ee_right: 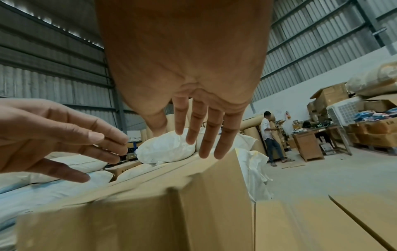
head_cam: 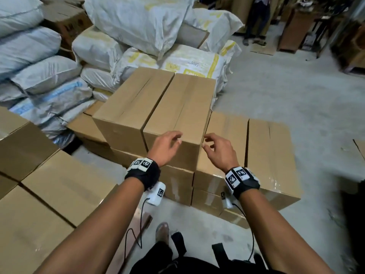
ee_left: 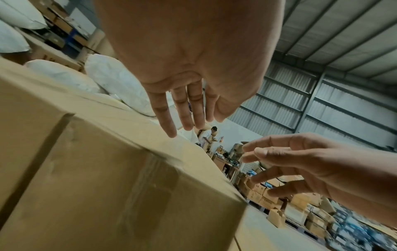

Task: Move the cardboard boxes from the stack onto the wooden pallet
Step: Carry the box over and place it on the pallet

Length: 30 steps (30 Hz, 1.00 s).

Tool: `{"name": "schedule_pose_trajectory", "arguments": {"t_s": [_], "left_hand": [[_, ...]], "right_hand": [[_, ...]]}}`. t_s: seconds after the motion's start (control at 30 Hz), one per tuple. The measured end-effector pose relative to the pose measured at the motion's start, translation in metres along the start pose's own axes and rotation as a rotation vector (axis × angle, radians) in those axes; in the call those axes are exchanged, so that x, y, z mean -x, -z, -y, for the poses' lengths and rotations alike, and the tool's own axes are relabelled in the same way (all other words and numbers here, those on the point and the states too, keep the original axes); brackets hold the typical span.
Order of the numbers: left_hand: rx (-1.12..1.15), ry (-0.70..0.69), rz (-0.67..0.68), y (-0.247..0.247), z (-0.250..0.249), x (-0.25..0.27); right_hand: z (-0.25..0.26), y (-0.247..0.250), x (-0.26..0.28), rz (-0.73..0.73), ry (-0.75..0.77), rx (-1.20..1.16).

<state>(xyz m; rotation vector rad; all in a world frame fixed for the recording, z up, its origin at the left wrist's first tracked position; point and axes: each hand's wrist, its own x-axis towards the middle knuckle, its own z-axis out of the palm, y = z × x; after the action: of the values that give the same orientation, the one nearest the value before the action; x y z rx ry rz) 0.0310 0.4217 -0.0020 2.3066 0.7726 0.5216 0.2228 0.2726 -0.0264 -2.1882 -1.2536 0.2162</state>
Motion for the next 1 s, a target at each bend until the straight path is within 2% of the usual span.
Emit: {"name": "schedule_pose_trajectory", "arguments": {"t_s": [0.13, 0.23, 0.37, 0.57, 0.8, 0.9, 1.0], "left_hand": [[-0.089, -0.080, 0.028, 0.029, 0.027, -0.075], [-0.165, -0.090, 0.085, 0.045, 0.059, -0.130], [-0.253, -0.095, 0.188, 0.054, 0.098, -0.191], [-0.321, -0.128, 0.304, 0.042, 0.145, -0.246], [-0.302, -0.138, 0.372, 0.024, 0.163, -0.287], [-0.331, -0.149, 0.422, 0.019, 0.167, -0.304], [-0.345, -0.157, 0.441, 0.015, 0.166, -0.319]], "right_hand": [[0.016, -0.008, -0.075, -0.025, 0.012, 0.034], [0.022, -0.025, -0.129, -0.012, -0.027, 0.061], [0.023, -0.052, -0.185, 0.039, -0.146, 0.142], [0.011, -0.076, -0.220, 0.198, -0.213, 0.281], [-0.016, -0.060, -0.252, 0.493, -0.198, 0.255], [-0.029, -0.053, -0.266, 0.513, -0.151, 0.266], [-0.044, -0.055, -0.276, 0.441, -0.116, 0.251]]}}
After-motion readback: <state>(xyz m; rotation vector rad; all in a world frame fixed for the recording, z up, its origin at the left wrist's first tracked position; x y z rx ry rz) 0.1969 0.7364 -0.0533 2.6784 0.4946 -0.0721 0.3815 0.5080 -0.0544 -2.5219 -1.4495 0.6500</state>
